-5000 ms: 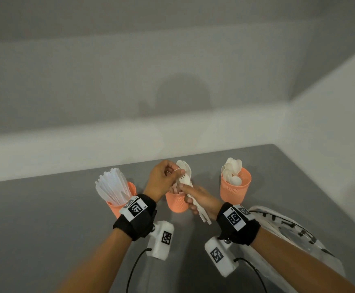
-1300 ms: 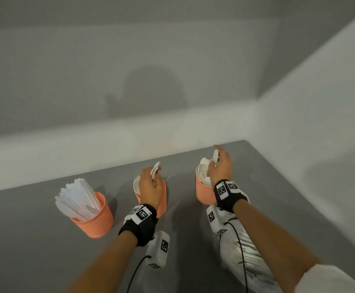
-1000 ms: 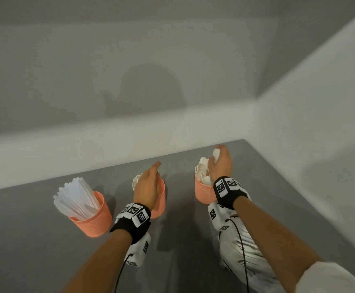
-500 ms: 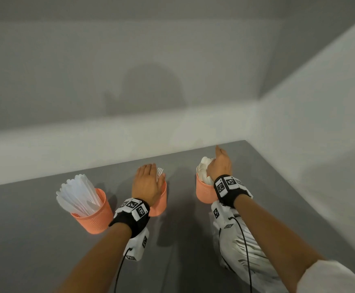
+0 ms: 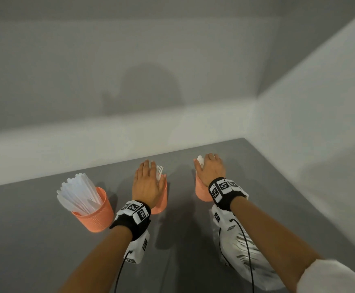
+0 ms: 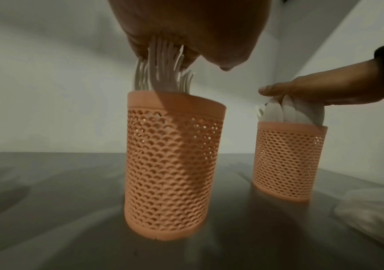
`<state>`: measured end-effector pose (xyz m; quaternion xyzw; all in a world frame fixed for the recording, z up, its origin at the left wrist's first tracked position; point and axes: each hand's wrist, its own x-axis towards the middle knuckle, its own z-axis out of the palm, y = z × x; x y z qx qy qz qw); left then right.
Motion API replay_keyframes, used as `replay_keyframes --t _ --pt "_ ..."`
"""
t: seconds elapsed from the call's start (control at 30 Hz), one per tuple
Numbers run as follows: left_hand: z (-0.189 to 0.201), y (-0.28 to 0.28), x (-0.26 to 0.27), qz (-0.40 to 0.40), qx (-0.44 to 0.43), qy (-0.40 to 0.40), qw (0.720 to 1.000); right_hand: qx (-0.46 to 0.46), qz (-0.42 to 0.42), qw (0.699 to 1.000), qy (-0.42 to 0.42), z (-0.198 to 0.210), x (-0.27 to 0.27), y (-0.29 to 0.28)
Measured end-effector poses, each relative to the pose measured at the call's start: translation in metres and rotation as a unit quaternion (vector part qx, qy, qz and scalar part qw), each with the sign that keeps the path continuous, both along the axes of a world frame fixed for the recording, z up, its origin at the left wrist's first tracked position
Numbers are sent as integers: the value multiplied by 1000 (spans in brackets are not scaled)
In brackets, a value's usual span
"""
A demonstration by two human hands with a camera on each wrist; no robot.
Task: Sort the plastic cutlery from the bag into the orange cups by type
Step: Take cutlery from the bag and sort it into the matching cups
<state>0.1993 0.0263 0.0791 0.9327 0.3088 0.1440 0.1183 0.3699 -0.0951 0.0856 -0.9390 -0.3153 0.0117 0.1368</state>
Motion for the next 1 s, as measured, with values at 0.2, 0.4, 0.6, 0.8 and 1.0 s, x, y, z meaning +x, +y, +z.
replay_keyframes --t 0.2,0.4,0.6,0.8,1.0 --pt "1 1 -1 -21 20 10 1000 -48 17 998 -47 5 -5 -2" --pt "2 3 -3 -32 36 53 997 -131 31 989 -55 10 -6 -3" --pt "11 -1 0 -10 29 67 997 -85 29 994 64 29 -5 -9" --pt "37 -37 6 -139 -32 -170 975 61 21 989 131 73 2 -52" --pt "35 -96 27 -257 -224 -157 927 34 80 961 264 85 -18 -123"
